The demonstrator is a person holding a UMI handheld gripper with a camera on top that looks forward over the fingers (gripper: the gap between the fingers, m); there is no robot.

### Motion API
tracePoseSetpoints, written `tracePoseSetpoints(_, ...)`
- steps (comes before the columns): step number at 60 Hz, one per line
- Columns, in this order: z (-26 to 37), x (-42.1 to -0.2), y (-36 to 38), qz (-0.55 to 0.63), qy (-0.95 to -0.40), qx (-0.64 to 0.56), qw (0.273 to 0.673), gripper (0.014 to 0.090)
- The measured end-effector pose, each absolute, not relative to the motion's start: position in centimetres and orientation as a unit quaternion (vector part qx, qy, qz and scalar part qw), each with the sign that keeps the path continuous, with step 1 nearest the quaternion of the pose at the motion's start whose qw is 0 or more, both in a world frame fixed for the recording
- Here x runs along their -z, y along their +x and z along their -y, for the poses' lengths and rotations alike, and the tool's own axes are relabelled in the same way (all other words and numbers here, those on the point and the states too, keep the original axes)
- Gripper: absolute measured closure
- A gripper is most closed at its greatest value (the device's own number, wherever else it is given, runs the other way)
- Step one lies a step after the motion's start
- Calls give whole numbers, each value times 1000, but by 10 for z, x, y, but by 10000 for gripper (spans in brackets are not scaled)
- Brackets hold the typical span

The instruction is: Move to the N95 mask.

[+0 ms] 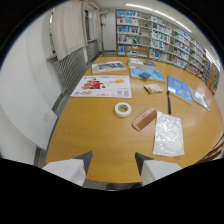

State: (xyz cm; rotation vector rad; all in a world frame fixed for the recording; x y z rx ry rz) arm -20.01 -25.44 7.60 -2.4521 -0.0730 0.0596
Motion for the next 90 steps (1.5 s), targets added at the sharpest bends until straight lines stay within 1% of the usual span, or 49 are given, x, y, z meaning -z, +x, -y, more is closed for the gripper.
tracePoseSetpoints(11,257,-75,-190,25,-942,-24,333,198)
tracePoseSetpoints(18,257,-72,-169,18,-944,-18,328,200)
tracePoseSetpoints(29,260,-59,-121,0,-949,-4,317,200)
tracePoseSetpoints(45,248,-49,-58,-7,-950,6,312,205)
tracePoseSetpoints(55,230,-36,-28,4,-951,7,311,203)
tracePoseSetpoints(71,182,-5,8,18,-950,7,312,205)
tracePoseSetpoints(90,136,17,20,31,-949,-5,313,205)
